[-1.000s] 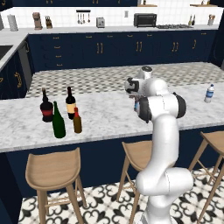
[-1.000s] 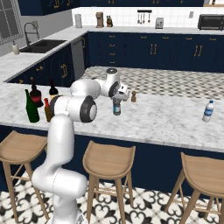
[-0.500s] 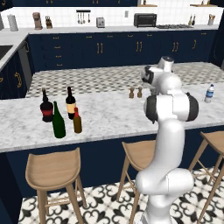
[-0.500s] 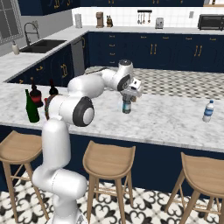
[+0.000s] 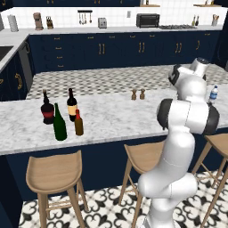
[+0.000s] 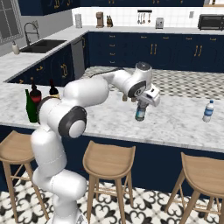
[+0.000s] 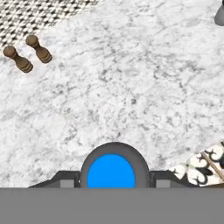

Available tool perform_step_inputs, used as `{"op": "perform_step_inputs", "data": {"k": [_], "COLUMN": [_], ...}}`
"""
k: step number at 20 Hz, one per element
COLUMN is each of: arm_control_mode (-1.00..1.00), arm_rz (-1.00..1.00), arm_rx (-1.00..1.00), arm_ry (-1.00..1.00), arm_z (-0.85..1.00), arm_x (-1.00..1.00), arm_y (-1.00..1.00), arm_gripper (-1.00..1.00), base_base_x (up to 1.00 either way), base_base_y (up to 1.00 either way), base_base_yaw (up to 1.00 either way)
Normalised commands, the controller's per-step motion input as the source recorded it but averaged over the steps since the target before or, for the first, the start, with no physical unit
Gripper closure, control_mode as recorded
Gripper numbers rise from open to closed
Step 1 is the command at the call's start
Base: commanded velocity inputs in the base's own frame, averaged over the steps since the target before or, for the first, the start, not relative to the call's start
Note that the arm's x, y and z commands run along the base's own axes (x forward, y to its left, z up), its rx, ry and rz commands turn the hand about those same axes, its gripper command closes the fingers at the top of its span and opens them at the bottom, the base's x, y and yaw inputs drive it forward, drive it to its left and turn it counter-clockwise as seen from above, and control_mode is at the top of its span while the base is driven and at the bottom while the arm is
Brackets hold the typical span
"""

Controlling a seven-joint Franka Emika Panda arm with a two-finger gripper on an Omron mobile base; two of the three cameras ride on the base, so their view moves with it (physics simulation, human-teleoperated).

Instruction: Move the plastic bottles in the middle to the plastics group, and the glass bottles in the middle to the glass group.

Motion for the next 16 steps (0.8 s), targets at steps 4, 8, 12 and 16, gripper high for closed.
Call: {"op": "perform_step_inputs", "data": {"k": [4, 8, 12, 16], "arm_control_mode": [-1.0, -1.0, -1.0, -1.0], "arm_rz": [-0.44, -0.51, -0.43, -0.4], "arm_rx": [0.0, -0.02, 0.02, 0.01], "arm_ry": [0.0, 0.0, 0.04, 0.03], "arm_z": [0.0, 0.0, 0.24, 0.09], "arm_x": [-0.34, 0.0, 0.0, 0.0], "arm_y": [-0.78, -0.78, -1.0, -0.97], "arm_gripper": [1.0, 1.0, 1.0, 1.0], "base_base_x": [0.0, 0.0, 0.0, 0.0], "base_base_y": [0.0, 0.0, 0.0, 0.0], "base_base_yaw": [0.0, 0.0, 0.0, 0.0]}}
